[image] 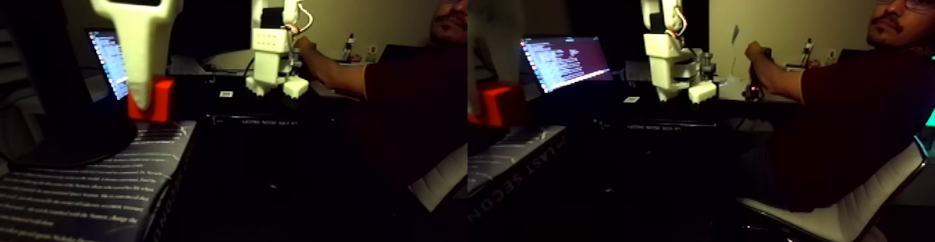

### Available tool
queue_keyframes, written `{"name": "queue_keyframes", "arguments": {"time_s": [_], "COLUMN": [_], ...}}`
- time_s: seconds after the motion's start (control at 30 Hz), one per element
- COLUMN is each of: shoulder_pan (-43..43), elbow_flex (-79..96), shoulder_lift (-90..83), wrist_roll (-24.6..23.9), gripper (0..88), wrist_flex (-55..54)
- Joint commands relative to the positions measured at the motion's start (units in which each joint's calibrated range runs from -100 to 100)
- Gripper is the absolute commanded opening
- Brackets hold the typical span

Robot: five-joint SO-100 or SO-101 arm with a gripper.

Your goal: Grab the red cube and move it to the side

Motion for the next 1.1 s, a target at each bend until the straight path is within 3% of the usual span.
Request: {"name": "queue_keyframes", "arguments": {"time_s": [0.0, 0.6, 0.67, 0.83, 0.9, 1.07], "shoulder_pan": [1.0, 0.8, 0.4, 0.6, 0.7, 0.3], "elbow_flex": [-2.1, -1.3, -1.3, -1.2, -1.2, -1.2], "shoulder_lift": [1.0, 5.2, 5.2, 5.2, 5.0, 4.5], "wrist_roll": [-0.4, -2.0, -0.8, 1.3, 1.9, 2.7], "gripper": [0.8, 1.4, 5.3, 33.5, 40.5, 36.4], "wrist_flex": [-1.5, -5.2, -4.4, -4.3, -3.7, -1.6]}}
